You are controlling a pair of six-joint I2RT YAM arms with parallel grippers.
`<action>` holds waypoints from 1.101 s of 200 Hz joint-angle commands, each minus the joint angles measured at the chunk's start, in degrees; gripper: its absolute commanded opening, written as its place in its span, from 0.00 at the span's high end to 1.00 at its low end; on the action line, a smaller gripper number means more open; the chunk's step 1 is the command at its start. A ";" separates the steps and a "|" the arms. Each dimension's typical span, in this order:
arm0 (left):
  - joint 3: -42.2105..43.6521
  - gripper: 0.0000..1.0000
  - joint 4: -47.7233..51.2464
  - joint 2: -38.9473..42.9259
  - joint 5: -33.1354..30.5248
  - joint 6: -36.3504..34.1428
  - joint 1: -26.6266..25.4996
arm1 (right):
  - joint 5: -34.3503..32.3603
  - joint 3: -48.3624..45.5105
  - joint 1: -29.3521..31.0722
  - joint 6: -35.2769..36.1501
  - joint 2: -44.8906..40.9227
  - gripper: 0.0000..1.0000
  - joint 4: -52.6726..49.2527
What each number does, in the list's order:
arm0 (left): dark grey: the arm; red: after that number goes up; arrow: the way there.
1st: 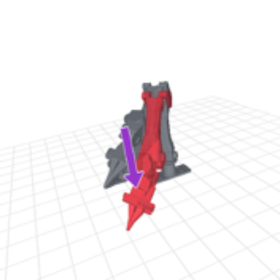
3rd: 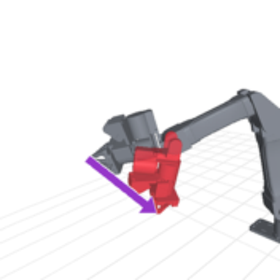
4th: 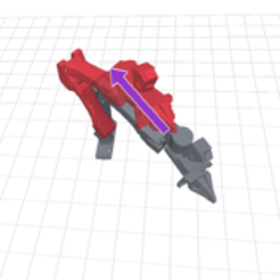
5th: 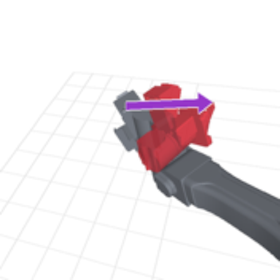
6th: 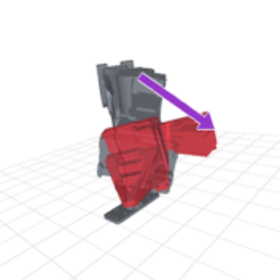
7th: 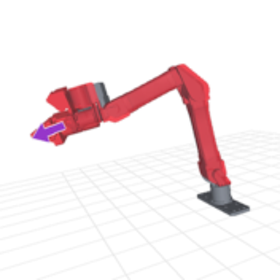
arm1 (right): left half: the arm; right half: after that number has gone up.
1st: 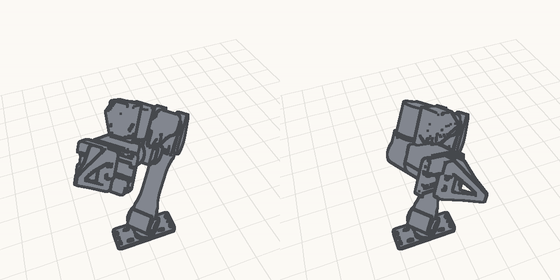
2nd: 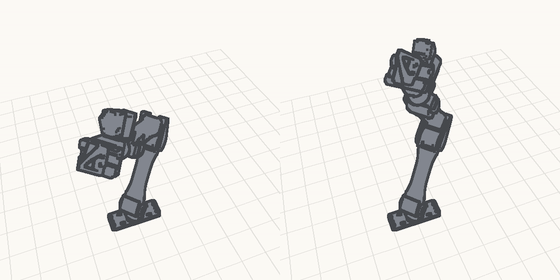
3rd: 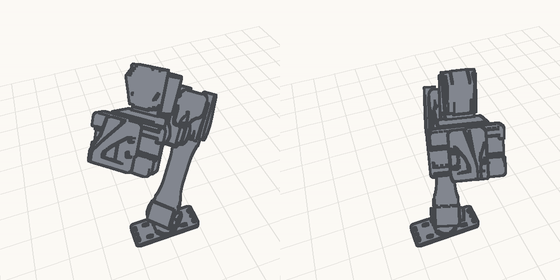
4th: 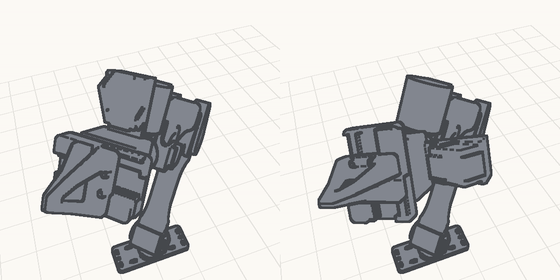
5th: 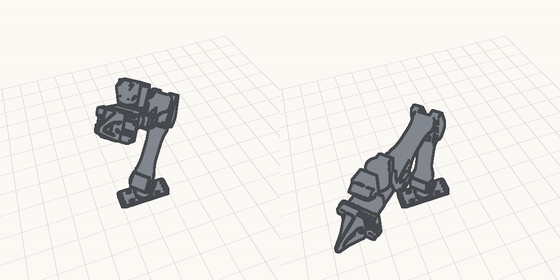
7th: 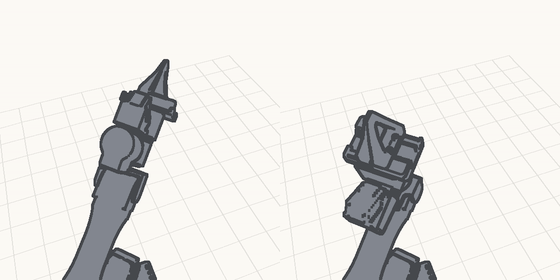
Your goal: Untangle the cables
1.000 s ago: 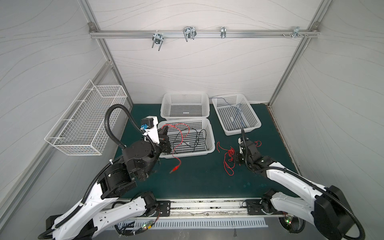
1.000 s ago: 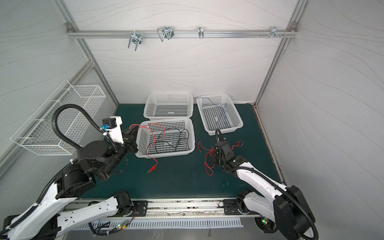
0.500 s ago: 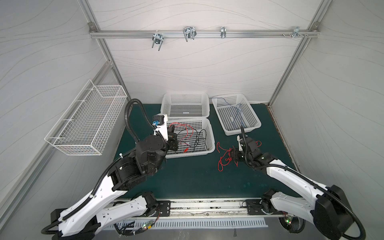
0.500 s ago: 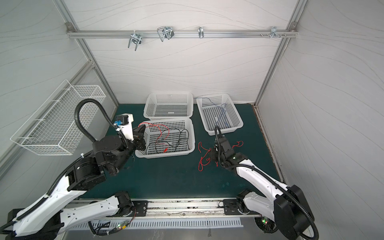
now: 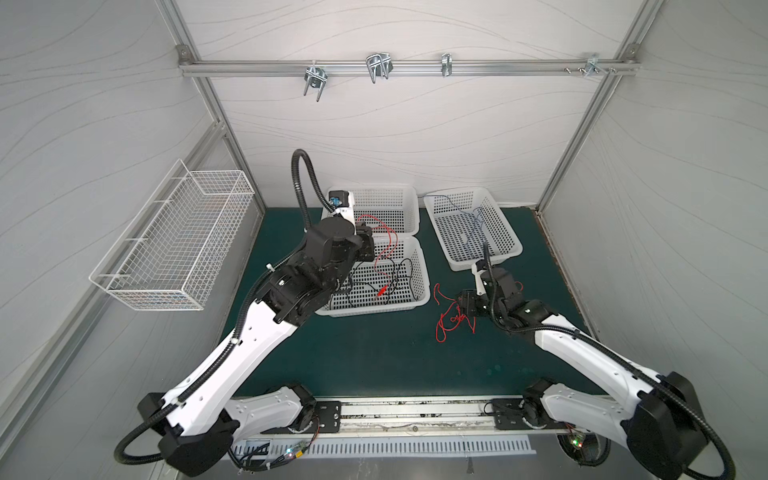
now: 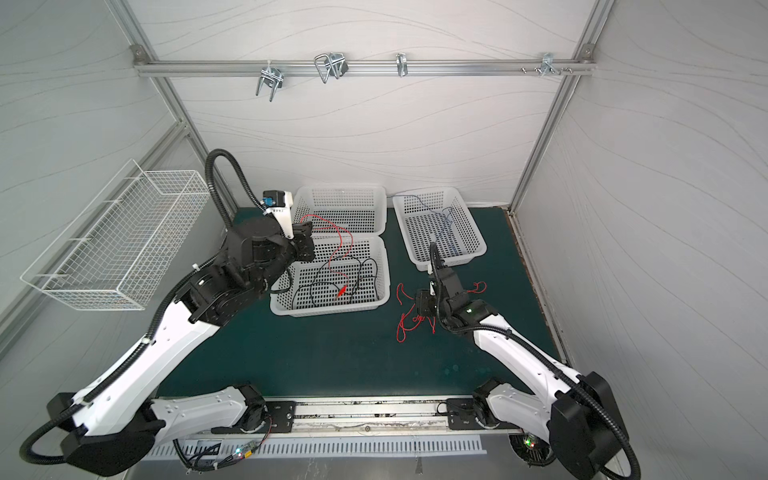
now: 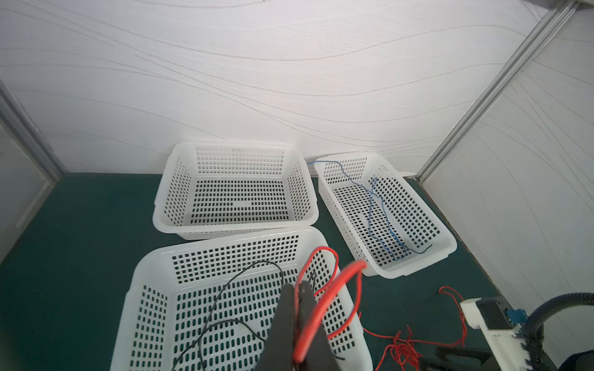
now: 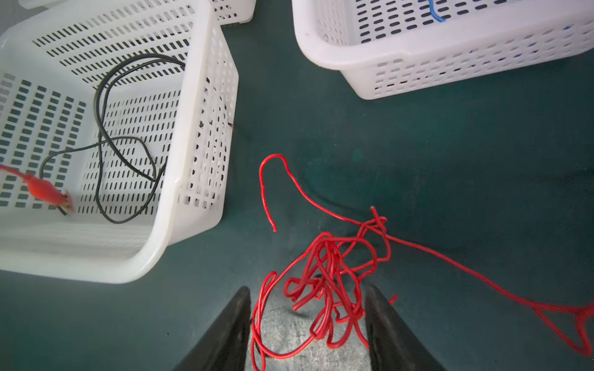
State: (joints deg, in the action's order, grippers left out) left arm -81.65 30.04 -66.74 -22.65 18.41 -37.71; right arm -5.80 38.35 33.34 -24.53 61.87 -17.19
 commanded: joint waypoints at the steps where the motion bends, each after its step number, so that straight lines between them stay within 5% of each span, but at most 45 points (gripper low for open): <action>1: -5.29 1.00 -4.02 -4.34 7.12 2.24 2.73 | 2.12 1.53 -0.39 2.54 -0.27 0.42 -0.22; 74: -23.64 1.00 -6.27 -23.94 20.01 5.48 12.49 | 7.35 2.21 -0.99 5.66 4.84 0.42 2.55; 161: -59.73 1.00 -9.54 -55.59 37.73 15.37 24.71 | 4.07 1.91 -2.21 1.47 9.05 0.42 6.42; 220: -58.99 1.00 -9.18 -63.05 35.42 12.21 28.43 | 3.67 7.38 -2.14 0.48 18.44 0.43 7.95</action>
State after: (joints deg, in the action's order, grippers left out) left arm -140.33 22.44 -128.99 12.62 32.14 -10.22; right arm -1.63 42.85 31.46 -22.96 77.65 -11.09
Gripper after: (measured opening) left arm 0.048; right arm 0.569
